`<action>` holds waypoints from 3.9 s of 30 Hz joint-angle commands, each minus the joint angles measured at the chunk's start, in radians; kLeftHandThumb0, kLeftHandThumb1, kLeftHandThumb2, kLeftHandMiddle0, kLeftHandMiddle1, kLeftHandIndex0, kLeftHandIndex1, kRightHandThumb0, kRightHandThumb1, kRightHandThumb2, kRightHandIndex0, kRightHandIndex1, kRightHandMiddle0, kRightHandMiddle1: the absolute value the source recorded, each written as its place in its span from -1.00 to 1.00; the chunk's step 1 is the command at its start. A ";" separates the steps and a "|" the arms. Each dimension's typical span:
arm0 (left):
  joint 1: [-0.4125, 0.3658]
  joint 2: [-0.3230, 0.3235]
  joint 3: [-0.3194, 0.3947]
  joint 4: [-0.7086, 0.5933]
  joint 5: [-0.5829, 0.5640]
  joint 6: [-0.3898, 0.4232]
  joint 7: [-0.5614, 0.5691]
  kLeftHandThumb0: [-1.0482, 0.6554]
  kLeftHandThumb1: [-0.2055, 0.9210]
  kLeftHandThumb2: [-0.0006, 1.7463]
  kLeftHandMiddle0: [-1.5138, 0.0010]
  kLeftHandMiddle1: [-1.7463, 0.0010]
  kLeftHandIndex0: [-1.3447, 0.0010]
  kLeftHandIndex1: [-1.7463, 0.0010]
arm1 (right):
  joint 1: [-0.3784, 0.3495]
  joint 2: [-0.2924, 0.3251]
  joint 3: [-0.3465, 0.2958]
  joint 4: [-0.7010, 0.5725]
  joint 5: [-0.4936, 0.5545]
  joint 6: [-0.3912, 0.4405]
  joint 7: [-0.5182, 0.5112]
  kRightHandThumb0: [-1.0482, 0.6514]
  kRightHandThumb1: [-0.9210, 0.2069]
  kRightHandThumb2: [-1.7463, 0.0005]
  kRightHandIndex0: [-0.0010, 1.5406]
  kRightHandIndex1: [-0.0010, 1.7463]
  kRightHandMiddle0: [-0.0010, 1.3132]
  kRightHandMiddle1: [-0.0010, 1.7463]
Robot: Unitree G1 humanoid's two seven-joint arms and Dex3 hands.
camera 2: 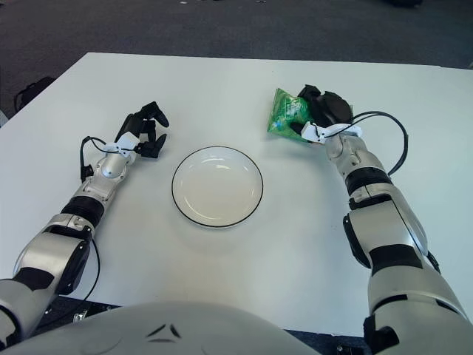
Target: Put the snack into the plate.
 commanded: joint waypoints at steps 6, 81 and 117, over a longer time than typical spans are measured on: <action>0.113 -0.019 -0.017 0.055 0.012 0.012 0.003 -0.30 0.06 0.40 -0.37 -1.00 0.18 -1.00 | 0.060 0.036 -0.041 0.007 0.050 0.051 0.020 0.23 0.58 -0.80 0.16 0.76 -0.07 1.00; 0.075 -0.090 0.063 0.068 -0.144 0.155 -0.129 -0.31 0.04 0.41 -0.31 -1.00 0.17 -1.00 | 0.331 0.086 -0.038 -1.034 0.227 -0.230 0.753 0.23 0.67 -0.91 0.16 0.90 -0.04 1.00; 0.084 -0.106 0.063 -0.004 -0.154 0.298 -0.109 -0.30 0.10 0.37 0.08 -1.00 0.21 -1.00 | 0.210 -0.039 0.073 -0.784 0.341 -0.578 0.992 -0.83 -0.93 0.54 -1.00 -1.00 -1.00 -1.00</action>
